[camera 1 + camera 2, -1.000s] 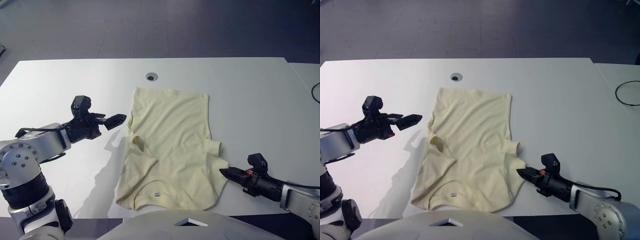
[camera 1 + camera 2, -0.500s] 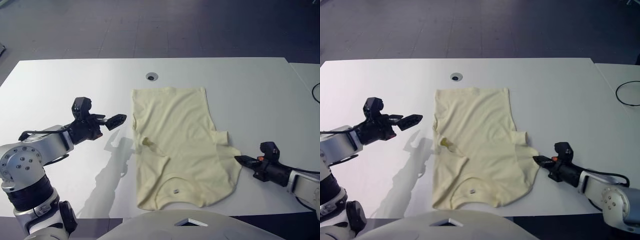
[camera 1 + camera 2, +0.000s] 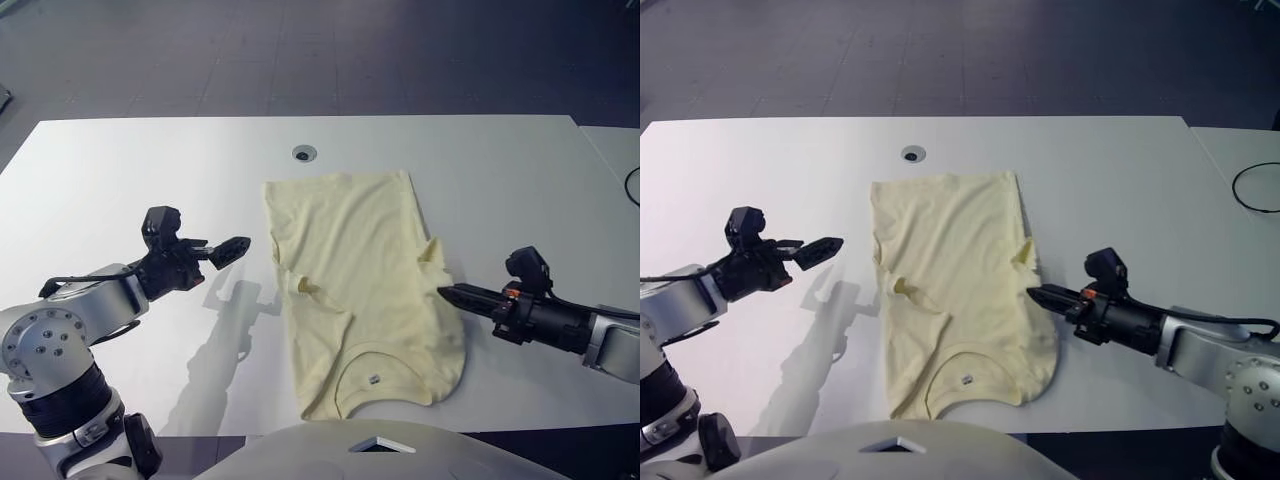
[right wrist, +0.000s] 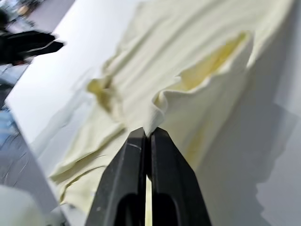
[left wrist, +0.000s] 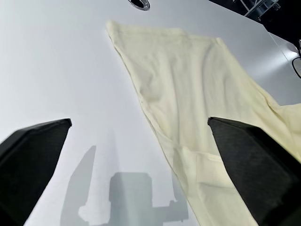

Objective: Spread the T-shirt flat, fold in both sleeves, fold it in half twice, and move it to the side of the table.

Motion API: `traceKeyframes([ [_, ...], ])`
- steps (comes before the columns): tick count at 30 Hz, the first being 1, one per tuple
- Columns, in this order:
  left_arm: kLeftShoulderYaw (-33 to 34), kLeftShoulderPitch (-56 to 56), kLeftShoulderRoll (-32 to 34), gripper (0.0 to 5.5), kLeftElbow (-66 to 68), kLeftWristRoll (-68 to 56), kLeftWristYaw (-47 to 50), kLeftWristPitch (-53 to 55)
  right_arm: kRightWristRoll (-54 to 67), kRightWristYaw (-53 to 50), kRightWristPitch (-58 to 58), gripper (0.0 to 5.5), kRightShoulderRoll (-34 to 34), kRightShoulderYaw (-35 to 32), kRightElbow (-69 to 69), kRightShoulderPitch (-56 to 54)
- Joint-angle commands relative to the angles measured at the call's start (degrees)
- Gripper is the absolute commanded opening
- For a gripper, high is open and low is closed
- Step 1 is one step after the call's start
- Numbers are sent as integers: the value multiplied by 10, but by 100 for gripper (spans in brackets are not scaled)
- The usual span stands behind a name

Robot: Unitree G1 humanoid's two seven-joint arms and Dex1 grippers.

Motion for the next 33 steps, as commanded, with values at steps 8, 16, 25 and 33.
traceKeyframes([
  [8, -14, -21, -13, 540, 3, 15, 7, 13, -7, -151, -18, 30, 69, 146, 0, -27],
  [16, -20, -18, -14, 540, 5, 24, -3, 15, 155, -211, -77, 152, 16, 98, 25, -54],
  [25, -29, -5, 19, 540, 5, 27, -34, 21, 1, -153, -147, 292, -175, 82, -4, 69],
  [33, -55, 0, 42, 540, 4, 35, -61, 14, -210, -20, -255, 420, -229, 153, -52, 177],
])
